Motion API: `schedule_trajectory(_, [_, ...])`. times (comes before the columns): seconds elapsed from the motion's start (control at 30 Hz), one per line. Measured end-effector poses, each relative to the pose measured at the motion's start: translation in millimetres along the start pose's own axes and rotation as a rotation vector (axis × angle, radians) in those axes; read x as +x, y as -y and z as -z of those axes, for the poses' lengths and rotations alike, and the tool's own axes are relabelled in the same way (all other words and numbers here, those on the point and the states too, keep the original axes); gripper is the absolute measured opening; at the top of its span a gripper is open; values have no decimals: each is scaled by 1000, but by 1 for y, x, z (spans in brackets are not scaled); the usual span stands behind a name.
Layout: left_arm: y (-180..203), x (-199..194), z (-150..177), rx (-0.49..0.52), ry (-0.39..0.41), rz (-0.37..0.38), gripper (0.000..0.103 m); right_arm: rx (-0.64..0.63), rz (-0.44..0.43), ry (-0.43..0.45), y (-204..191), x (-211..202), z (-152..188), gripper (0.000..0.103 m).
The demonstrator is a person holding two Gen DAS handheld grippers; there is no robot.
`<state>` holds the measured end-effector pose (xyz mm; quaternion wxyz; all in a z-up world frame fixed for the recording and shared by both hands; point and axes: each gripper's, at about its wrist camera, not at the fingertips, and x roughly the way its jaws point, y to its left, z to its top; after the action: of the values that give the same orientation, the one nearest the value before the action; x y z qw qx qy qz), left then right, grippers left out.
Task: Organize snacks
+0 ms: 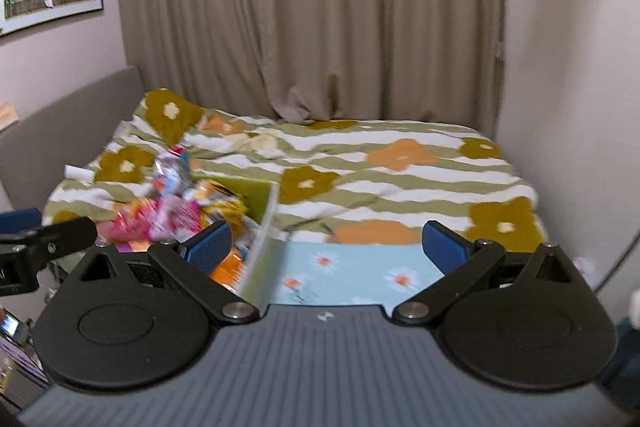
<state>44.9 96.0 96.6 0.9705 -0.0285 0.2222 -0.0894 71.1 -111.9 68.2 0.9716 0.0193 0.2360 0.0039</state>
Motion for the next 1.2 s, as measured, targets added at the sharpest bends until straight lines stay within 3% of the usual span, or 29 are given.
schedule_trajectory(0.4, [34, -31, 27, 93, -17, -117, 103, 28, 90, -53, 42, -54, 49, 103])
schedule_trajectory(1.2, [33, -27, 36, 80, -50, -97, 103, 40, 101, -73, 41, -62, 65, 103])
